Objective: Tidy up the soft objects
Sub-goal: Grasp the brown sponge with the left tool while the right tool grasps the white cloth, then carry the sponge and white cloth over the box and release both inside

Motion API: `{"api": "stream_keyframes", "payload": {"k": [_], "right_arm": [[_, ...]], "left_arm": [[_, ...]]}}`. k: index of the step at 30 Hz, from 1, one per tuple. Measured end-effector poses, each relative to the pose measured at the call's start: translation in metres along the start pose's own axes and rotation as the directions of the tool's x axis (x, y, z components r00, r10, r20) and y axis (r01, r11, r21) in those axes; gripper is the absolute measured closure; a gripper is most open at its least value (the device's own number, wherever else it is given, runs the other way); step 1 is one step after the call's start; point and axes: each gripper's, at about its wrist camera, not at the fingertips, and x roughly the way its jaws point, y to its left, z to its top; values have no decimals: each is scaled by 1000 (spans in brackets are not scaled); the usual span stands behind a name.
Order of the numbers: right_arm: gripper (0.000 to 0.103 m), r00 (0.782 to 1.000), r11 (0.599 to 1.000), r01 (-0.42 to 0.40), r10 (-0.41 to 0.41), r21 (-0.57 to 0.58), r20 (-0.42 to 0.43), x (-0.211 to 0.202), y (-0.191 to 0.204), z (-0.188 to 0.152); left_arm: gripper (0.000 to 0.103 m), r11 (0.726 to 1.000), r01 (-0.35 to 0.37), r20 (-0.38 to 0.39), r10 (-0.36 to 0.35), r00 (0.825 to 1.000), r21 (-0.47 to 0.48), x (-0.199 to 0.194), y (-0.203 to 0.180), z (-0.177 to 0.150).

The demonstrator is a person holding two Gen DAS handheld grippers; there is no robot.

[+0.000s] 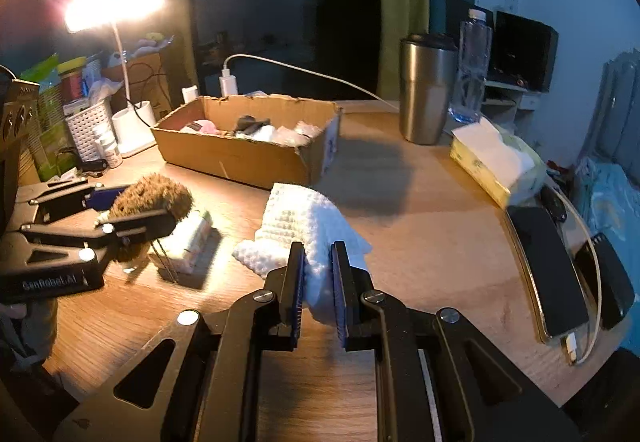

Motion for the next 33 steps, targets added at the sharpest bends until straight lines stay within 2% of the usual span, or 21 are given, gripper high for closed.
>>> {"api": "stream_keyframes", "payload": {"k": [13, 21, 33], "right_arm": [[88, 998, 995, -27, 32, -98, 45, 0, 43, 37], [88, 995, 992, -42, 52, -123, 85, 2, 55, 60], [88, 987, 987, -56, 77, -149, 143, 8, 56, 91]], "left_arm": [[53, 996, -49, 113, 58, 992, -75, -37, 49, 16], [53, 990, -89, 147, 104, 984, -108, -42, 69, 32], [53, 985, -136, 180, 154, 972, -109, -37, 77, 55]]}}
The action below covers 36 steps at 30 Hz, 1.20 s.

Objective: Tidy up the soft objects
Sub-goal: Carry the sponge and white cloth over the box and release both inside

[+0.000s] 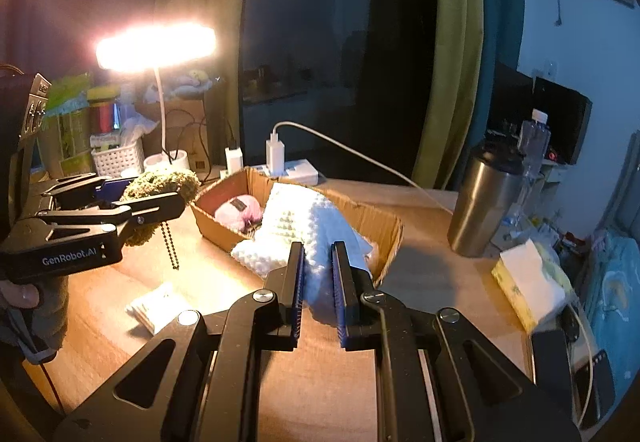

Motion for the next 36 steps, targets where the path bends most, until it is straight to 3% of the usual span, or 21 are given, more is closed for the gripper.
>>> {"api": "stream_keyframes", "payload": {"k": [21, 36], "right_arm": [[88, 995, 999, -42, 43, -20, 94, 21, -13, 39], [88, 992, 996, -85, 86, -5, 92, 55, -22, 45]], "left_arm": [[53, 995, -82, 48, 79, 996, 63, 46, -7, 27], [53, 993, -101, -18, 102, 995, 54, 99, -1, 22]]}}
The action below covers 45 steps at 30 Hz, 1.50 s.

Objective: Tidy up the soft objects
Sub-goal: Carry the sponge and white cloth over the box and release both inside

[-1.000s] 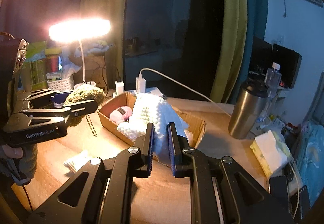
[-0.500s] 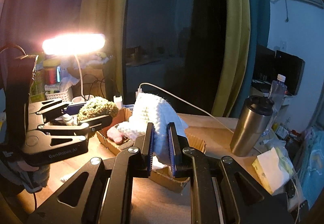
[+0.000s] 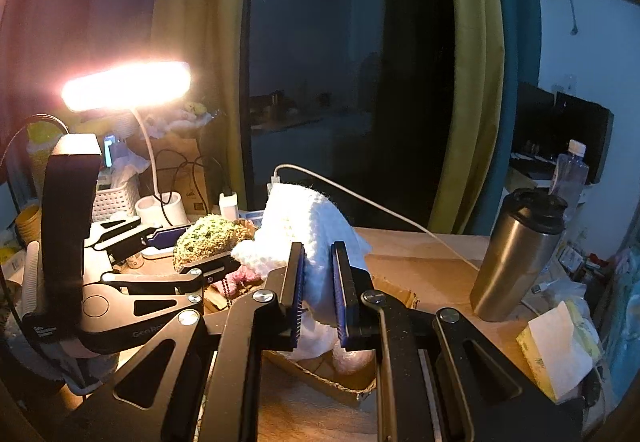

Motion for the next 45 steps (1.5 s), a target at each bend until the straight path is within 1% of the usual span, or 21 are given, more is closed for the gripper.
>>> {"api": "stream_keyframes", "payload": {"k": [3, 6, 9, 13, 14, 15, 17, 22, 28, 36, 42, 44, 45], "right_arm": [[88, 1000, 1000, -4, 4, 3, -13, 8, -3, -2], [88, 1000, 1000, -8, 8, 10, -28, 17, -5, -5], [88, 999, 1000, -12, 12, 14, -42, 25, -6, -7], [88, 998, 1000, -13, 14, 18, -59, 34, -6, -10], [88, 998, 1000, -12, 13, 19, -62, 36, -7, -11], [88, 998, 1000, -12, 13, 20, -65, 38, -8, -11], [88, 997, 1000, -11, 13, 22, -70, 42, -7, -12], [88, 997, 1000, -15, 16, 19, -78, 49, -5, -11], [88, 996, 999, -37, 37, -4, -79, 55, 7, -8], [88, 992, 996, -83, 81, -21, -94, 72, 32, -5], [88, 988, 995, -96, 92, -28, -126, 89, 44, -4], [83, 986, 995, -98, 94, -26, -140, 94, 46, -5], [76, 984, 995, -99, 94, -29, -152, 97, 48, -6]], "left_arm": [[53, 1000, 2, -19, -2, 1000, -6, 10, 1, -4], [52, 1000, 15, -52, -15, 999, -10, 25, 2, -9], [51, 1000, 12, -82, -14, 996, -29, 38, 3, -11], [48, 997, 22, -120, -30, 992, -71, 50, 9, -14], [45, 997, 26, -124, -34, 992, -72, 50, 9, -14], [36, 997, 28, -122, -37, 992, -73, 49, 10, -15], [33, 996, 34, -107, -42, 993, -82, 44, 11, -15], [33, 994, 28, -70, -35, 997, -102, 24, 20, -11], [32, 991, -6, -36, 1, 999, -136, 0, 40, -15], [32, 983, -51, -43, 44, 998, -174, -14, 69, -28], [32, 979, -60, -54, 51, 997, -195, -14, 81, -35], [32, 979, -61, -54, 51, 997, -197, -14, 82, -37], [32, 978, -61, -54, 51, 997, -198, -15, 83, -37]]}}
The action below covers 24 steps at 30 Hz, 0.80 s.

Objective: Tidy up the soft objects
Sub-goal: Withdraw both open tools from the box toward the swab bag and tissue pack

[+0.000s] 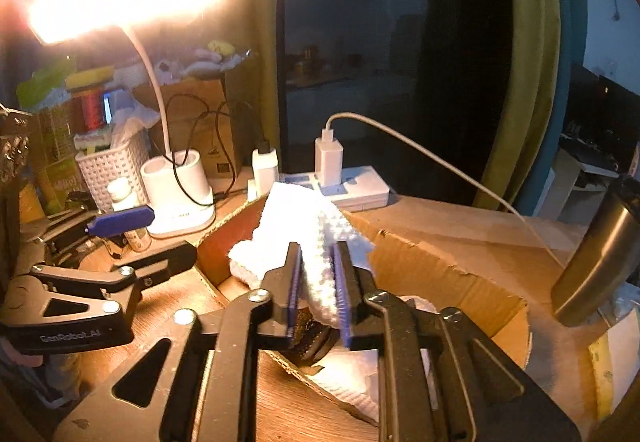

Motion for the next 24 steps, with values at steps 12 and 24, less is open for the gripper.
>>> {"api": "stream_keyframes", "payload": {"k": [12, 24], "right_arm": [[67, 999, 999, 43, -43, -8, 24, -19, 2, 2], [67, 996, 998, 69, -68, -11, 63, -64, 17, -2]], "left_arm": [[32, 1000, 13, 24, -13, 1000, 23, -25, -10, -2], [32, 998, 41, 55, -44, 998, 42, -61, -26, -11]]}}
